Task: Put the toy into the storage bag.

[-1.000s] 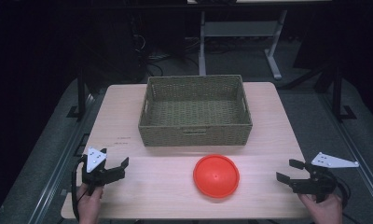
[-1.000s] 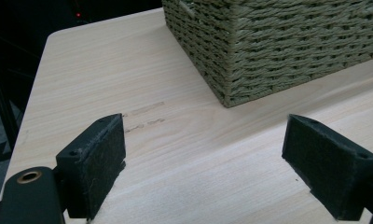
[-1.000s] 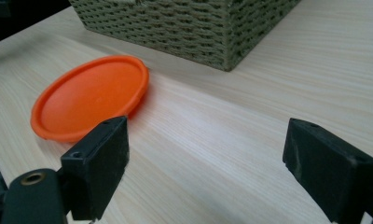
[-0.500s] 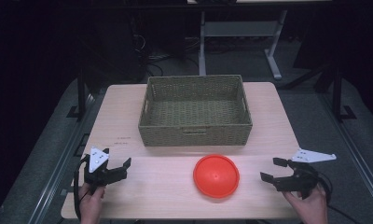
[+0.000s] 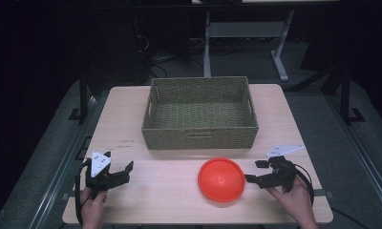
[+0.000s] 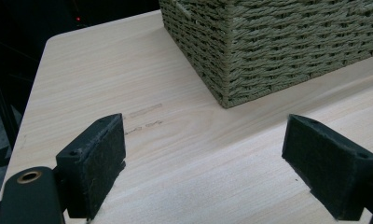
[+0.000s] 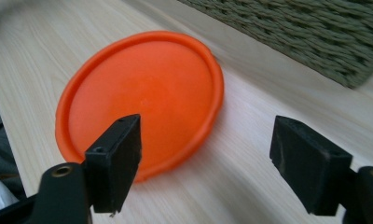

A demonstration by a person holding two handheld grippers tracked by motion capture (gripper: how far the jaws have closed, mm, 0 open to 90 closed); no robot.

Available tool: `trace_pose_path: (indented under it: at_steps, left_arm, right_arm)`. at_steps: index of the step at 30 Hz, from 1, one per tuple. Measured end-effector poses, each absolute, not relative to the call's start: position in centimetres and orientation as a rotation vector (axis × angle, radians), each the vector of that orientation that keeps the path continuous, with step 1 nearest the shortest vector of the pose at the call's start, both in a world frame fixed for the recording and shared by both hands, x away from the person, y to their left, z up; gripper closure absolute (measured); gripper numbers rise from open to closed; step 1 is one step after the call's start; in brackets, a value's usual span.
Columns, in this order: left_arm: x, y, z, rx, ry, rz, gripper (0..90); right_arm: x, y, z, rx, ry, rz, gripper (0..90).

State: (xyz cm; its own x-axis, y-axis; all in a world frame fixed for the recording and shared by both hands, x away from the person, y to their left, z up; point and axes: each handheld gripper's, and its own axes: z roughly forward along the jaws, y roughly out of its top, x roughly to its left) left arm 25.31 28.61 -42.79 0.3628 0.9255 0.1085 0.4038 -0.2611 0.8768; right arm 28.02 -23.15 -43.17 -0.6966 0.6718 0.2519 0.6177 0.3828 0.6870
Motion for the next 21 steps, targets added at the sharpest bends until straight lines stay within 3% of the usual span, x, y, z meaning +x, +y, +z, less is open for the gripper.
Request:
trace_pose_path:
  at_steps: [21]
  left_arm:
    - [25.4, 28.4, -42.8, 1.829, 1.157, 0.838, 12.8]
  right_arm:
    - [31.0, -20.2, -44.6, 1.378, 2.653, 1.066, 48.9]
